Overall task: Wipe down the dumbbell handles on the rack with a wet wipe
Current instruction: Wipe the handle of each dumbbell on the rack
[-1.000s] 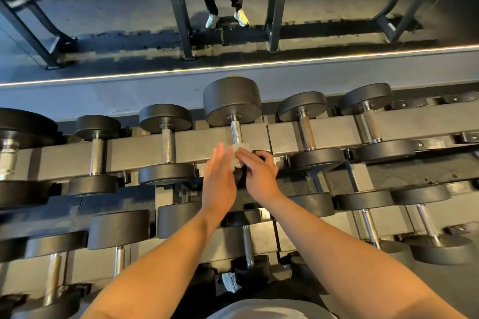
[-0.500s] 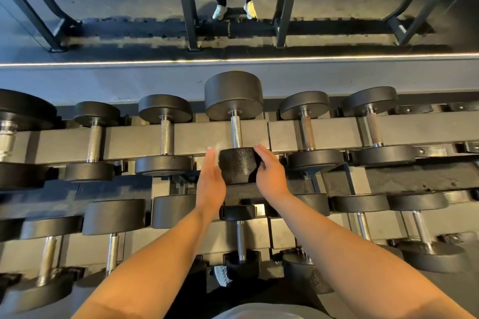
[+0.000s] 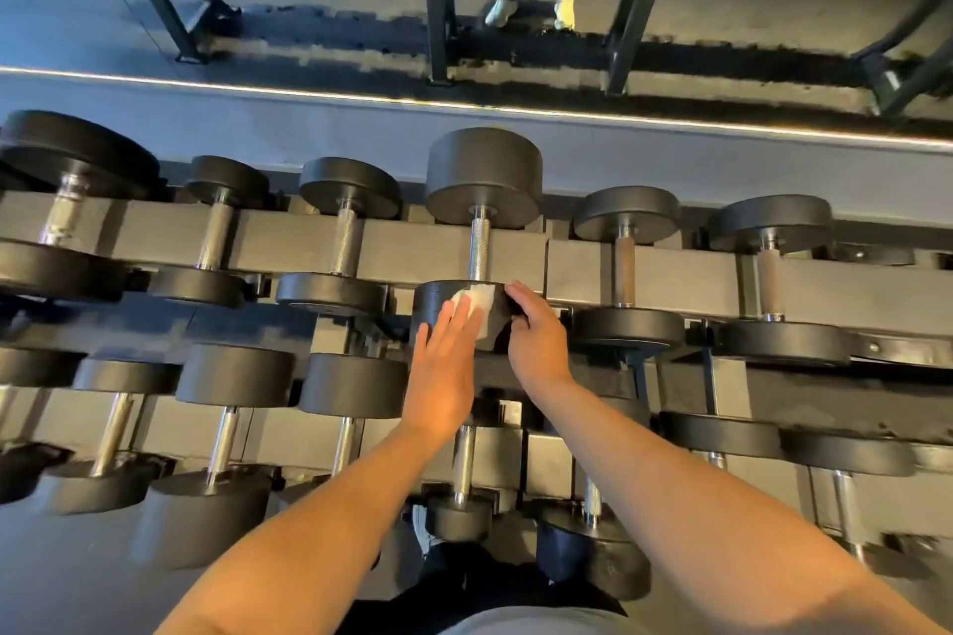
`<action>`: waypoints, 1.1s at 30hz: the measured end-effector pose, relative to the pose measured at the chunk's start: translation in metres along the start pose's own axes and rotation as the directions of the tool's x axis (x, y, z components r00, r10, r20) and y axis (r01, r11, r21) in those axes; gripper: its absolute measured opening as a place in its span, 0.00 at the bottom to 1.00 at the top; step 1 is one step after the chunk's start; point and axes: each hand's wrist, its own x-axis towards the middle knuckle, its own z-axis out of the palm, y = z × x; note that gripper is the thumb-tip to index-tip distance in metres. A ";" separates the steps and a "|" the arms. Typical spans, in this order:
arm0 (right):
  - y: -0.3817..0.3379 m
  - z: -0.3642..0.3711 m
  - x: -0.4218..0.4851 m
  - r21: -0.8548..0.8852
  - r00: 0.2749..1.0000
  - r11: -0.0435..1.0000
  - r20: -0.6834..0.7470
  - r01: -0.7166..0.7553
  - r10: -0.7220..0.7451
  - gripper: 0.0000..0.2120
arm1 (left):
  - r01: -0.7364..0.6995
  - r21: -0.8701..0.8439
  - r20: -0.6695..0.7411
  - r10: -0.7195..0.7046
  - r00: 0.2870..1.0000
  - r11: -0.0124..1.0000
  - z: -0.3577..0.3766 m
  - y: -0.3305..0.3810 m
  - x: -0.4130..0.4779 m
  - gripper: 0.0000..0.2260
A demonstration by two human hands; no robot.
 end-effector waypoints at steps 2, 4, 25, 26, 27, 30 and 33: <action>0.001 0.000 0.000 -0.029 1.000 0.999 0.013 0.015 -0.015 0.24 | 0.024 -0.098 -0.052 -0.029 0.998 0.995 -0.001 -0.002 -0.001 0.31; 0.001 -0.001 0.001 -0.054 0.999 0.998 0.023 0.026 -0.025 0.24 | 0.159 -0.290 -0.104 -0.196 0.975 0.944 -0.002 0.001 -0.003 0.24; 0.021 -0.067 0.016 0.282 0.956 0.915 0.036 -0.290 0.292 0.17 | -0.105 0.430 0.178 0.030 0.984 0.897 0.017 0.069 0.045 0.29; 0.022 -0.069 0.015 0.283 0.954 0.913 0.030 -0.295 0.299 0.17 | -0.124 0.472 0.217 0.021 0.976 0.873 0.019 0.074 0.049 0.30; 0.023 -0.070 0.014 0.282 0.953 0.912 0.027 -0.298 0.303 0.17 | -0.157 0.505 0.263 0.022 0.964 0.848 0.021 0.080 0.052 0.31; 0.025 -0.071 0.013 0.255 0.952 0.919 0.017 -0.299 0.305 0.17 | -0.257 0.571 0.380 0.026 0.925 0.780 0.025 0.090 0.055 0.28; 0.026 -0.064 0.014 0.233 0.953 0.924 0.040 -0.302 0.301 0.17 | -0.330 0.577 0.433 0.063 0.899 0.747 0.018 0.081 0.049 0.30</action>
